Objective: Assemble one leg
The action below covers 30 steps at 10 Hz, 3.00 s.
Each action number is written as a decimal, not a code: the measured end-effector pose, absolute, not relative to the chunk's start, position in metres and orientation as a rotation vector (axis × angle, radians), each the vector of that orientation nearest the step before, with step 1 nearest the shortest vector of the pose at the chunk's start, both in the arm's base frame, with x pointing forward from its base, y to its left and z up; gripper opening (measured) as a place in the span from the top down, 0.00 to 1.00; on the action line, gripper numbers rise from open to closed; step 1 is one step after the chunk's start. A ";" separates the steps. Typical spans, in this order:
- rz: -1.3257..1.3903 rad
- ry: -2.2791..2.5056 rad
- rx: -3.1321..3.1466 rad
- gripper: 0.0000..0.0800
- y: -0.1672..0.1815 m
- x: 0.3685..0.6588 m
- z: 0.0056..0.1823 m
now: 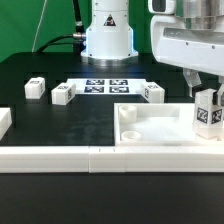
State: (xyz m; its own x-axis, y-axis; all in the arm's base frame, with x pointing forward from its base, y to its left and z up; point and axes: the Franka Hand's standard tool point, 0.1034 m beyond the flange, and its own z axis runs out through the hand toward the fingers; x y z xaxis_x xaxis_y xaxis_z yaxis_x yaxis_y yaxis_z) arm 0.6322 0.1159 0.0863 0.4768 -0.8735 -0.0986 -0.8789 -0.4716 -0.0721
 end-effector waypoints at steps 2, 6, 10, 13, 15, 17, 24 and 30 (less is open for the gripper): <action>0.074 1.562 -2.593 0.54 0.116 0.632 0.086; 0.049 1.124 -2.807 0.20 0.120 0.631 0.085; 0.010 0.506 -2.989 0.19 0.119 0.631 0.085; -0.032 -0.033 -3.069 0.19 0.122 0.633 0.086; -0.021 -0.295 -3.061 0.19 0.114 0.633 0.086; -0.030 -0.606 -3.028 0.19 0.111 0.633 0.086; -0.021 -0.292 -3.066 0.64 0.112 0.633 0.086; 0.031 0.816 -2.955 0.64 0.116 0.631 0.085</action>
Offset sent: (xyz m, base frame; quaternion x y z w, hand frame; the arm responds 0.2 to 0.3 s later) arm -0.0067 0.0092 -0.0012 -0.0064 0.0071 -0.0427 0.9990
